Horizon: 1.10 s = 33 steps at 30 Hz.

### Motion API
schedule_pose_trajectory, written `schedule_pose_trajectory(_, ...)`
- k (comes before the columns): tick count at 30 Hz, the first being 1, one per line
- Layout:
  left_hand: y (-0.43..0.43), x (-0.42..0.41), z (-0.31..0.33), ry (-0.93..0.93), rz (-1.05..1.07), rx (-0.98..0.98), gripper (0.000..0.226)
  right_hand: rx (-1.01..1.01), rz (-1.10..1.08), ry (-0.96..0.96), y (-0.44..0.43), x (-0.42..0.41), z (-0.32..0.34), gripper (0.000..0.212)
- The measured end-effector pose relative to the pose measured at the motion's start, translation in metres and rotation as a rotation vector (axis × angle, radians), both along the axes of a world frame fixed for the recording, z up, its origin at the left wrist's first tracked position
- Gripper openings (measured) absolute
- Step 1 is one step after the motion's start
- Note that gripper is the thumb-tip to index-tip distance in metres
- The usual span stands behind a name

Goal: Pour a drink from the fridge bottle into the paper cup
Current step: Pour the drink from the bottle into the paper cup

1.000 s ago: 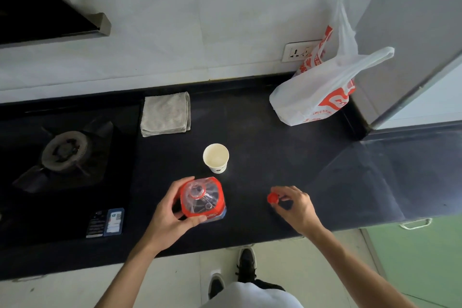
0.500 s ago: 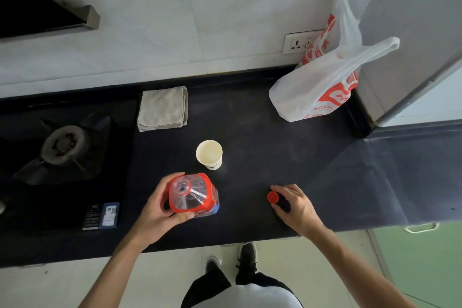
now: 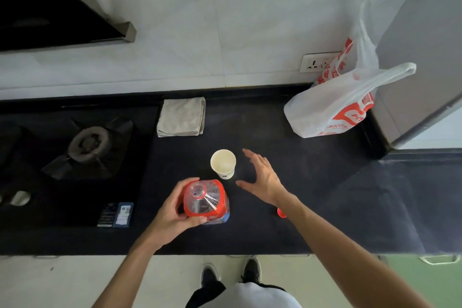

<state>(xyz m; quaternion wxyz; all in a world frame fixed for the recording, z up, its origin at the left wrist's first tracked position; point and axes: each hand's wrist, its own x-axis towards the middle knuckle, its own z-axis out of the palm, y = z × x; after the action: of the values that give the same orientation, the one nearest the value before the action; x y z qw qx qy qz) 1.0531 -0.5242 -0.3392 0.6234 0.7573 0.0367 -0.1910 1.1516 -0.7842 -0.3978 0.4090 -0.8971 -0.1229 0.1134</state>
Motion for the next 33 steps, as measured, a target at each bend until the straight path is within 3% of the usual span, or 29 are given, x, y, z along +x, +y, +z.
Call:
schedule_pose_trajectory(6,0.0,-0.001,-0.003,-0.011,0.003,-0.004,0.086,0.057,0.037,0.05,0.04,0.021,-0.003,0.102)
schedule_pose_trajectory(19,0.002,0.0,-0.009,-0.038,-0.006,0.039,0.085,0.124,-0.052,0.125,0.058,0.024,-0.015,0.085)
schedule_pose_trajectory(33,0.005,0.003,-0.012,-0.084,-0.066,0.064,0.086,0.237,-0.164,-0.077,0.033,0.015,0.019,0.073)
